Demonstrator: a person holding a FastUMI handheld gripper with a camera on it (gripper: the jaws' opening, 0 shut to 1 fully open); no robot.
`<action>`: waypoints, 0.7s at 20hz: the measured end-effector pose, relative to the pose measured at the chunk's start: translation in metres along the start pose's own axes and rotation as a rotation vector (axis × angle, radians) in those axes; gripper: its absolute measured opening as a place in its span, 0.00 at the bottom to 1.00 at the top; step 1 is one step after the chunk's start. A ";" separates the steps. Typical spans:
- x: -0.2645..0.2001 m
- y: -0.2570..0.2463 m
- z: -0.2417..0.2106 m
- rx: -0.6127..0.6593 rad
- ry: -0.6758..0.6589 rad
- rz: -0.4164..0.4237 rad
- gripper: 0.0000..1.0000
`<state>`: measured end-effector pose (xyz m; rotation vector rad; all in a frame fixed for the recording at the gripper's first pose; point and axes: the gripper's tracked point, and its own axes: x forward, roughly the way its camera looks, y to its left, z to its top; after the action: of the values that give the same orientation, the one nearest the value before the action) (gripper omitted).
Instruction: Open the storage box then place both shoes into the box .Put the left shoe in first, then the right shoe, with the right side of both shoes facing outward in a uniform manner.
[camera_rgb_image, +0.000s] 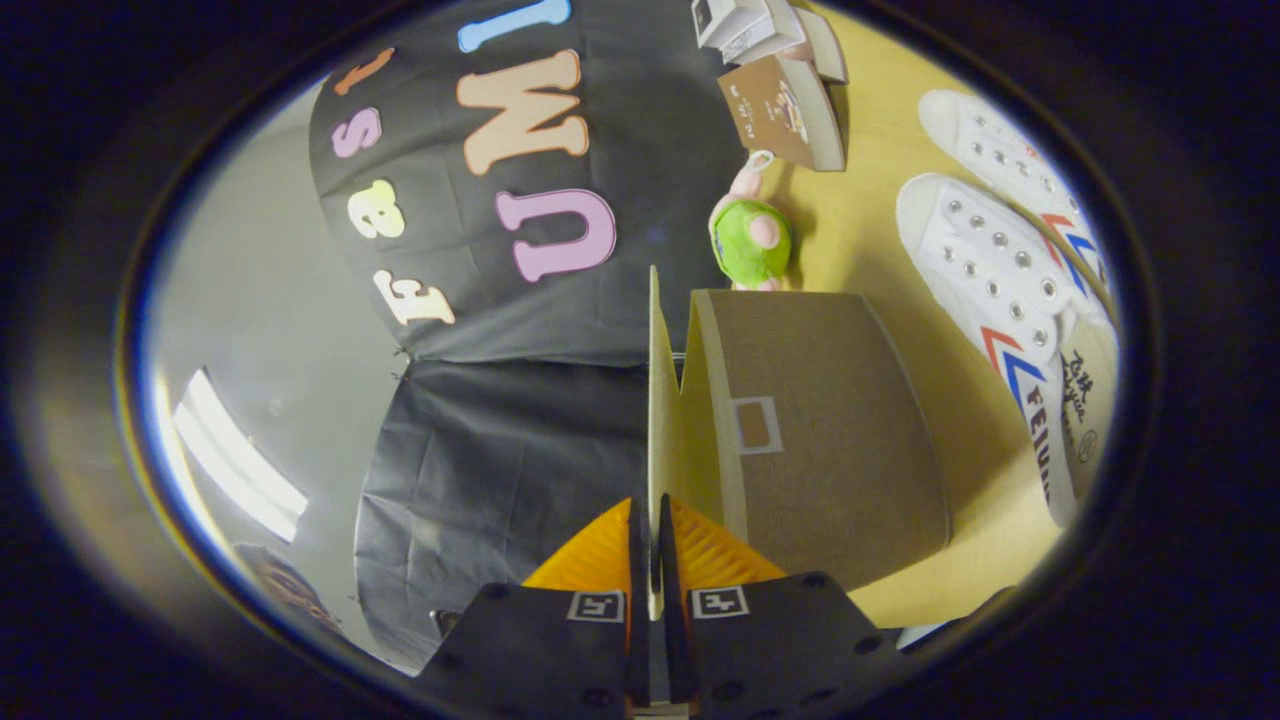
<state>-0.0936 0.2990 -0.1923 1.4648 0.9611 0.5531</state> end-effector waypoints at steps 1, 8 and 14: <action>0.024 -0.003 -0.005 -0.020 -0.013 -0.022 0.05; 0.007 0.045 -0.010 -0.119 0.019 -0.015 0.03; 0.031 0.100 -0.028 -0.294 0.061 -0.021 0.03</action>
<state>-0.0757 0.3482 -0.0981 1.1796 0.8994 0.6967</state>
